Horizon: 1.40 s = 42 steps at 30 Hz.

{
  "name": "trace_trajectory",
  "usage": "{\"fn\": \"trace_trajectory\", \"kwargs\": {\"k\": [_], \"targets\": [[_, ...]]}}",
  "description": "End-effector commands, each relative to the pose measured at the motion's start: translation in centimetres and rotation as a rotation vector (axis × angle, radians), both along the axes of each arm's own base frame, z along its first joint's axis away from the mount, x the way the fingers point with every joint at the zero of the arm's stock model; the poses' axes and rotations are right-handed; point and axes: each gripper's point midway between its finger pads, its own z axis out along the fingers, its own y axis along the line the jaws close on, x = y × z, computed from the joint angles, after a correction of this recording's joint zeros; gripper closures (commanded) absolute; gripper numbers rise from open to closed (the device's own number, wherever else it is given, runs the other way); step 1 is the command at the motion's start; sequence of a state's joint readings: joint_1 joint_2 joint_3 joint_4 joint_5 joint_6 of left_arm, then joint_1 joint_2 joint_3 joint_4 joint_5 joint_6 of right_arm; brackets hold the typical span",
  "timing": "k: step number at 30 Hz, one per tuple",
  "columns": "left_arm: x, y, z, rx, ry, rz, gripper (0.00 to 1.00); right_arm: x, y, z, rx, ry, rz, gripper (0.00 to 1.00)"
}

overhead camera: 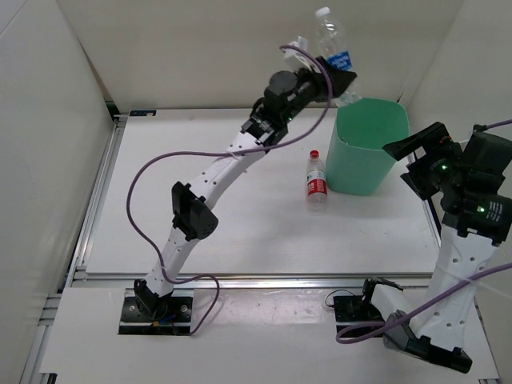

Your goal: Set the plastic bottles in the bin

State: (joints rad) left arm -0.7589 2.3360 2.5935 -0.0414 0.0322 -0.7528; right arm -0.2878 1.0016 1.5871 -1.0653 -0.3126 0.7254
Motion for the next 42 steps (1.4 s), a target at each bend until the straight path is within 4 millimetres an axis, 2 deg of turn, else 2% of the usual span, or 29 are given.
{"fn": "trace_trajectory", "kwargs": {"k": [1,4,6,7,8,10,11,13,14,17,18,19,20,21,22,23,24,25,26,27,29,30,31,34,35,37,38,39,42], "targets": [[-2.7,-4.1,-1.4,-0.009,-0.025,-0.072,0.58,-1.9,0.3,2.5,-0.057,-0.066,0.011,0.00],[-3.8,-5.6,-2.6,0.008,-0.013,-0.109,0.58,-3.1,0.4,3.5,-0.102,-0.091,0.020,0.00],[-5.0,-6.7,-3.2,0.024,-0.004,-0.144,0.52,-3.8,0.3,3.7,-0.124,-0.101,0.014,0.00],[-4.7,-7.1,-4.8,0.055,0.013,-0.142,0.36,-3.8,0.3,3.6,-0.132,-0.102,0.017,0.00],[-4.6,-7.2,-5.9,0.081,0.037,-0.142,0.28,-4.1,0.4,3.8,-0.135,-0.111,0.017,0.00],[-4.8,-6.9,-5.7,0.095,0.038,-0.140,0.17,-4.0,0.5,3.2,-0.124,-0.094,0.027,0.00],[-4.8,-6.5,-5.2,0.101,0.029,-0.126,0.04,-3.9,0.7,3.4,-0.121,-0.107,0.039,0.00],[-3.8,-5.3,-5.0,0.098,0.047,-0.116,0.00,-3.6,0.8,3.2,-0.116,-0.107,0.048,0.00],[-3.5,-4.1,-3.5,0.074,0.042,-0.116,0.00,-3.3,0.7,3.0,-0.116,-0.107,0.048,0.00],[-3.6,-2.6,-3.6,0.140,0.040,-0.120,0.00,-2.5,0.9,2.7,-0.104,-0.112,0.071,0.00],[-4.7,-1.3,-1.2,0.148,-0.003,-0.112,0.00,-2.2,1.1,2.3,-0.085,-0.103,0.079,0.00],[-3.9,-0.2,-2.7,0.200,0.016,-0.062,0.00,-2.1,1.0,2.5,-0.087,-0.112,0.079,0.00],[-3.9,0.8,-3.0,0.241,0.008,-0.027,0.00,-1.8,1.2,2.1,-0.067,-0.094,0.087,0.00],[-3.9,3.9,-0.7,0.227,0.003,0.028,0.00,-1.7,1.3,2.3,-0.066,-0.106,0.095,0.00],[-3.2,5.4,-1.6,0.244,0.033,0.084,0.00,-1.7,1.3,2.3,-0.066,-0.106,0.095,0.00],[-2.6,6.3,-6.1,0.300,0.123,0.100,0.00,-1.4,1.2,2.1,-0.062,-0.096,0.095,0.00],[-2.1,8.4,-6.8,0.308,0.163,0.121,0.00,-1.3,1.2,2.3,-0.065,-0.104,0.095,0.00],[-2.4,8.7,-9.2,0.332,0.221,0.078,0.00,-1.4,1.3,2.3,-0.060,-0.106,0.104,0.00],[-2.6,9.0,-13.7,0.373,0.321,0.039,0.00,-1.3,1.3,2.0,-0.057,-0.098,0.104,0.00],[-2.7,9.1,-15.8,0.366,0.399,-0.011,0.00,-1.1,1.3,1.8,-0.054,-0.089,0.104,0.00],[-3.4,8.9,-22.0,0.393,0.550,-0.152,0.00,-1.1,1.4,1.9,-0.050,-0.090,0.112,0.00],[-3.6,8.8,-23.4,0.396,0.593,-0.191,0.00,-1.1,1.4,1.9,-0.050,-0.090,0.112,0.00],[-3.9,8.4,-26.1,0.422,0.633,-0.229,0.00,-1.1,1.4,1.8,-0.062,-0.093,0.118,0.00],[-4.2,7.3,-27.9,0.466,0.606,-0.295,0.00,-1.1,1.5,1.5,-0.061,-0.087,0.133,0.00],[-4.4,6.7,-29.7,0.469,0.645,-0.332,0.00,-1.4,1.6,1.7,-0.072,-0.098,0.137,0.00],[-4.0,6.4,-30.8,0.433,0.710,-0.361,0.00,-1.4,1.6,1.7,-0.072,-0.098,0.137,0.00],[-4.1,6.2,-32.9,0.440,0.754,-0.372,0.00,-1.4,1.6,1.7,-0.080,-0.100,0.141,0.00],[-3.8,6.0,-32.8,0.439,0.752,-0.372,0.00,-1.3,1.5,1.3,-0.077,-0.091,0.141,0.00],[-3.3,5.4,-34.7,0.423,0.811,-0.376,0.00,-1.4,1.4,0.7,-0.082,-0.071,0.138,0.00]]}}
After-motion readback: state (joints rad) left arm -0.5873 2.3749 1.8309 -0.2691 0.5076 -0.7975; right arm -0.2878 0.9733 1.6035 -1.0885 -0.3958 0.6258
